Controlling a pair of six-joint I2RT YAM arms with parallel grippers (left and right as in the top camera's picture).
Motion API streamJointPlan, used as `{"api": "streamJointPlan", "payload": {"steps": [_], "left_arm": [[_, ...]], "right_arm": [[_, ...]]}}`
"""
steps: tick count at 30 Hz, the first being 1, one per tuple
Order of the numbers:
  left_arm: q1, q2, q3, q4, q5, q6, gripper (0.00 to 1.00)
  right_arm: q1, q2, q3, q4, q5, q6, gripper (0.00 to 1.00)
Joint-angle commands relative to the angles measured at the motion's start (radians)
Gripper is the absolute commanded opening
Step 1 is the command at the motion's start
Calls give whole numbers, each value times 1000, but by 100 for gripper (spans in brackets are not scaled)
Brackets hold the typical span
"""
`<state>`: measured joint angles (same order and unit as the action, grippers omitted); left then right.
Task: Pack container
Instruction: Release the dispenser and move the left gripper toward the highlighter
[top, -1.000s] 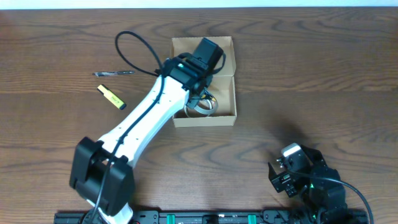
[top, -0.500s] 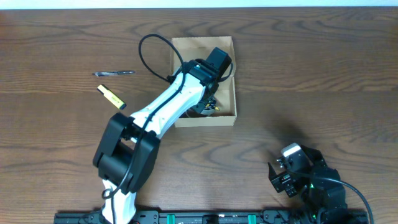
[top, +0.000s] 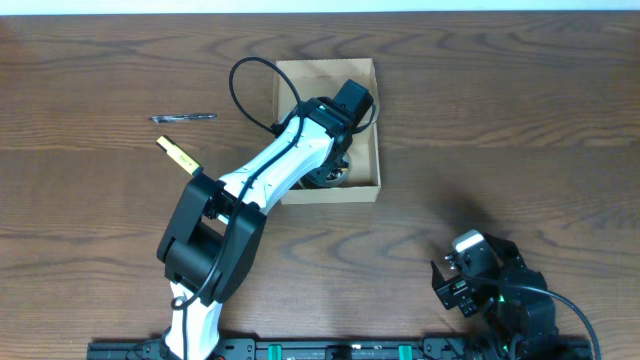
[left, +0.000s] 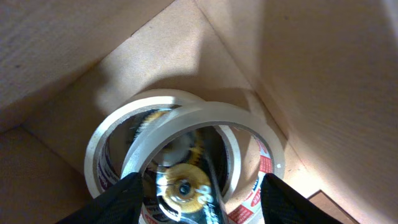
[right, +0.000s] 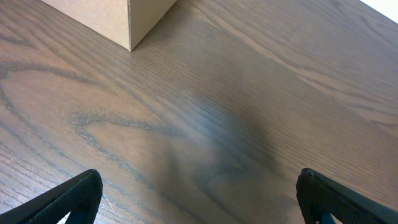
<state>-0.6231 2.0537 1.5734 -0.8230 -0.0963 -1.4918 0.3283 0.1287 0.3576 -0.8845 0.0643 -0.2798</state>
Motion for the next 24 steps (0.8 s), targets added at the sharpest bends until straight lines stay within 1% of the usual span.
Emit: {"api": "streamJointPlan", "payload": {"steps": [1, 5, 7, 9, 12, 14, 15, 17, 18, 19, 22, 24], "left_arm": [[2, 0, 19, 14, -19, 3, 62], [10, -66, 28, 28, -24, -28, 62], [24, -136, 28, 27, -53, -27, 62], [61, -241, 28, 19, -112, -23, 65], [138, -361, 28, -19, -213, 12, 77], [211, -422, 28, -74, -264, 11, 81], [250, -439, 28, -98, -277, 12, 81], [352, -452, 28, -138, -277, 16, 87], [397, -449, 28, -145, -269, 36, 91], [437, -439, 28, -146, -257, 70, 92], [570, -382, 28, -140, -182, 214, 97], [643, -330, 28, -140, -129, 296, 97]], "right_arm": [[-9, -4, -2, 1, 7, 2, 99], [-9, -4, -2, 1, 7, 2, 99], [-9, -4, -2, 1, 7, 2, 99], [-9, -4, -2, 2, 7, 2, 99], [-9, -4, -2, 1, 7, 2, 99], [-9, -4, -2, 1, 7, 2, 99], [-9, -4, -2, 2, 7, 2, 99], [-9, -4, -2, 1, 7, 2, 99], [-9, -4, -2, 1, 7, 2, 99], [-9, -4, -2, 1, 7, 2, 99], [-9, -4, -2, 1, 7, 2, 99], [-9, -4, -2, 1, 7, 2, 99]]}}
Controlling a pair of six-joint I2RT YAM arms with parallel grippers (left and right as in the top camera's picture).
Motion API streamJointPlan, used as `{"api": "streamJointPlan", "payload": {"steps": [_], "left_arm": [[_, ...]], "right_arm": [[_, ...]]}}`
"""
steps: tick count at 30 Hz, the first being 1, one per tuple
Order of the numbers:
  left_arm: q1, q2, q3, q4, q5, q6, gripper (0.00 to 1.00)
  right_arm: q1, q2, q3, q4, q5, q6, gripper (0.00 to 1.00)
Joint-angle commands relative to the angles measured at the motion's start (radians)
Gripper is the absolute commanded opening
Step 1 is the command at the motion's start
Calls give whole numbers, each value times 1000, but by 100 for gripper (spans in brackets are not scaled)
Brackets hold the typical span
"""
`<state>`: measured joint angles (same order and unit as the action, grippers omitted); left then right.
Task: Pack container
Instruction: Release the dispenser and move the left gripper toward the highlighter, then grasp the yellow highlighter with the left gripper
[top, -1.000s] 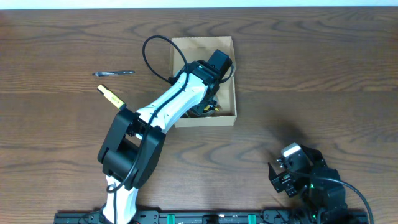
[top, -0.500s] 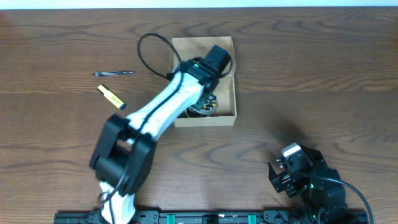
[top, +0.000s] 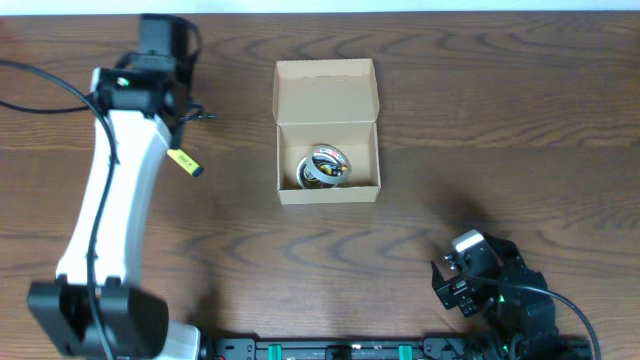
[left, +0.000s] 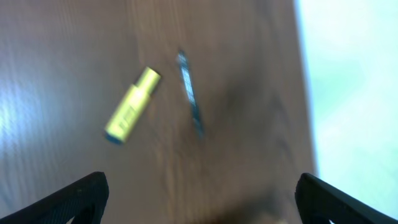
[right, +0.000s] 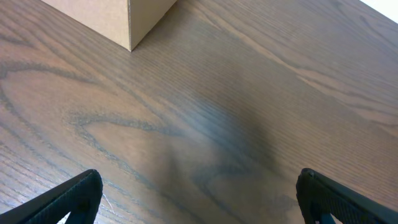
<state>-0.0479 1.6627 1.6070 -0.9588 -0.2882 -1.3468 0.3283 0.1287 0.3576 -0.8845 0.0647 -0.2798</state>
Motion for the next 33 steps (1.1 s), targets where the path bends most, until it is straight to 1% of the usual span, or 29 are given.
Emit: {"api": "streamJointPlan", "payload": {"steps": [1, 5, 6, 10, 12, 15, 18, 19, 20, 23, 24, 25, 30, 33], "left_arm": [[101, 92, -5, -2, 86, 188, 97], [187, 219, -5, 41, 161, 286, 98], [200, 257, -5, 68, 187, 322, 95], [209, 380, 11, 112, 221, 409, 96], [209, 425, 21, 112, 238, 437, 95], [209, 464, 24, 111, 264, 446, 96], [209, 494, 24, 110, 298, 450, 100], [209, 505, 24, 110, 309, 451, 92], [210, 516, 24, 111, 319, 453, 88], [209, 537, 24, 107, 338, 454, 86], [209, 542, 24, 102, 341, 454, 82], [209, 544, 24, 95, 341, 454, 75], [210, 544, 24, 80, 341, 480, 60], [210, 544, 24, 65, 340, 480, 46]], "right_arm": [[-9, -4, -2, 2, 6, 3, 99], [-9, -4, -2, 2, 6, 2, 99], [-9, -4, -2, 1, 6, 2, 99], [-9, -4, -2, 1, 6, 2, 99], [-9, -4, -2, 1, 6, 2, 99], [-9, -4, -2, 2, 6, 2, 99], [-9, -4, -2, 2, 6, 2, 99], [-9, -4, -2, 1, 6, 2, 99], [-9, -4, -2, 1, 6, 2, 99], [-9, -4, -2, 1, 6, 2, 99], [-9, -4, -2, 2, 6, 2, 99], [-9, -4, -2, 1, 6, 2, 99], [-9, -4, -2, 1, 6, 2, 100], [-9, -4, -2, 1, 6, 2, 99]]}}
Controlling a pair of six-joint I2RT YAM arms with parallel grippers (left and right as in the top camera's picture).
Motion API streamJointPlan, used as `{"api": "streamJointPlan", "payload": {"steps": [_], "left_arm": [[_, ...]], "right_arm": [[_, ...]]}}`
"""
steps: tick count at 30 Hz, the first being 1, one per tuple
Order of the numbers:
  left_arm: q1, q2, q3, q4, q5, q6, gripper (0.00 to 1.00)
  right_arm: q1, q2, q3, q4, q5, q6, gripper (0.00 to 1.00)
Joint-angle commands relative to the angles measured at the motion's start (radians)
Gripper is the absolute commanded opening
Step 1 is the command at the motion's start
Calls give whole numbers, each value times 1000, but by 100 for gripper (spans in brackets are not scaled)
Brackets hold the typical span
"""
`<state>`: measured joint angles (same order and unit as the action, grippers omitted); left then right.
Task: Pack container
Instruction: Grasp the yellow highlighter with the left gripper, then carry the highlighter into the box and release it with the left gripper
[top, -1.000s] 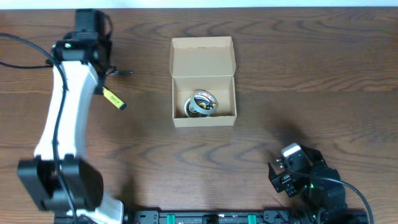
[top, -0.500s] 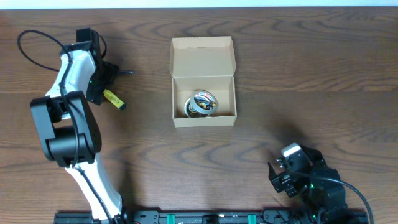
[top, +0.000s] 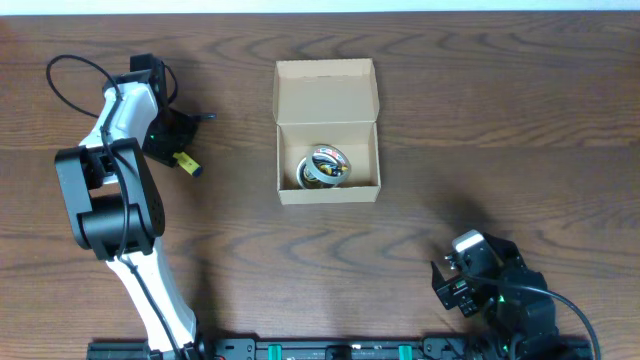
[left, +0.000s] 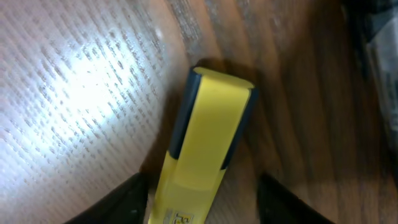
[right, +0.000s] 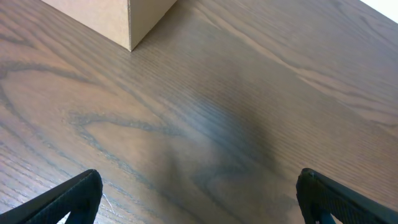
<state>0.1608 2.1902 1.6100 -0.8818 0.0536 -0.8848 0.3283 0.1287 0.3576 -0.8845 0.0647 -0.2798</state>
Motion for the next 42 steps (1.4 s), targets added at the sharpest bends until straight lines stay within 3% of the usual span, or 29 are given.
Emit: {"api": "streamJointPlan", "payload": {"steps": [1, 3, 9, 22, 31, 42], "left_arm": [[2, 16, 20, -15, -2, 18, 42], [2, 16, 20, -20, -5, 18, 31], [2, 13, 21, -18, -4, 17, 22], [-41, -206, 22, 47, -5, 17, 21], [-245, -381, 27, 124, -19, 16, 23], [-552, -378, 40, 119, -9, -13, 22]], "right_arm": [[-9, -4, -2, 2, 6, 2, 99], [-9, -4, -2, 2, 6, 2, 99], [-9, -4, -2, 1, 6, 2, 99], [-9, -4, -2, 2, 6, 2, 99], [-9, -4, -2, 1, 6, 2, 99], [-9, -4, -2, 1, 6, 2, 99]]}}
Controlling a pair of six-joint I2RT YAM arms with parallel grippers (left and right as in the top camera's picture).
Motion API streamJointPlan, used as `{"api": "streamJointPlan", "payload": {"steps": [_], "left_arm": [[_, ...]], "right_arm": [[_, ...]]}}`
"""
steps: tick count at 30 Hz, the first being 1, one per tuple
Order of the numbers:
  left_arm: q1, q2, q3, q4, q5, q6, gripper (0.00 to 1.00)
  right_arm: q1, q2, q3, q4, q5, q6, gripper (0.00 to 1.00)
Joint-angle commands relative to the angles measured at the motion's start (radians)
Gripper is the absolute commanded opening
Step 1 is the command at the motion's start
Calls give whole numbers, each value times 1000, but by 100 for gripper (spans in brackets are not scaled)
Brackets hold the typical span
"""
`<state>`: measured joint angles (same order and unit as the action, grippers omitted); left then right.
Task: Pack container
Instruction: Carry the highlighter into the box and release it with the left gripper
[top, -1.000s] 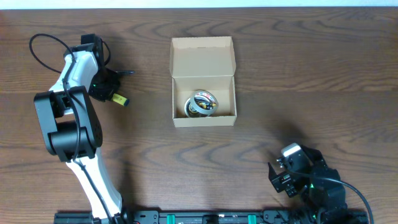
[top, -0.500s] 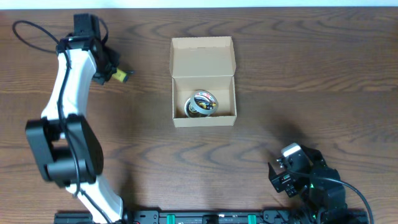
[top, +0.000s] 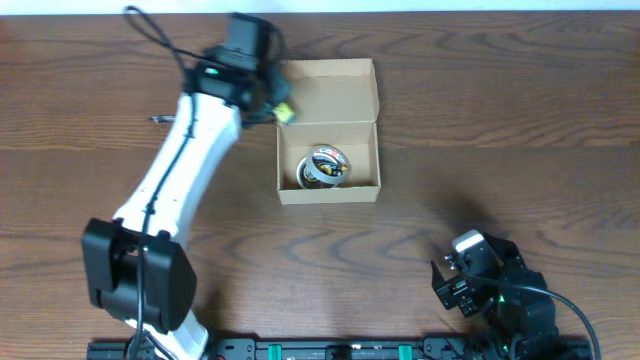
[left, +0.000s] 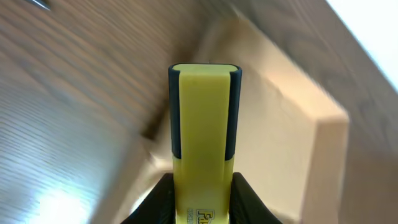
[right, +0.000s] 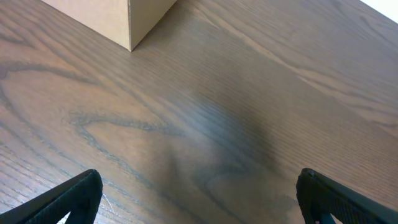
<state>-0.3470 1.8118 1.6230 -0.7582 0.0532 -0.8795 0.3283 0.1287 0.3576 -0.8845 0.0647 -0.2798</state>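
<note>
The open cardboard box (top: 372, 150) stands at the middle of the table with tape rolls (top: 325, 166) in its near half. My left gripper (top: 272, 104) hangs at the box's left rim, shut on a yellow highlighter (left: 203, 155) whose tip (top: 285, 112) pokes over the box's edge. In the left wrist view the highlighter points at the box flap (left: 273, 137). My right gripper (right: 199, 199) rests open at the table's near right, nothing between its fingers.
A thin dark pen (top: 164, 119) lies on the wood left of my left arm, mostly hidden by it. A corner of the box (right: 118, 18) shows in the right wrist view.
My left gripper was open around the highlighter lying on the table at the far left. It is now shut on the highlighter and has moved right to the box's left rim.
My left gripper was down in the box over the tape rolls. Then it was at the far left above the highlighter and pen, then low around the highlighter. Now it holds the highlighter at the box. The right arm stayed still.
</note>
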Motion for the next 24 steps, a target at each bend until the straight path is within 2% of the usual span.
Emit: {"api": "streamJointPlan", "payload": {"steps": [1, 4, 9, 24], "left_arm": [[-61, 0, 27, -5, -12, -19, 22], [-106, 0, 27, -8, -27, -34, 22], [-158, 9, 26, -60, -68, -137, 22], [-207, 177, -34, -36, -58, -626, 22]], "right_arm": [[-9, -4, -2, 2, 6, 2, 99], [-9, -4, -2, 2, 6, 2, 99], [-9, -4, -2, 1, 6, 2, 99], [-9, -4, -2, 1, 6, 2, 99]]}}
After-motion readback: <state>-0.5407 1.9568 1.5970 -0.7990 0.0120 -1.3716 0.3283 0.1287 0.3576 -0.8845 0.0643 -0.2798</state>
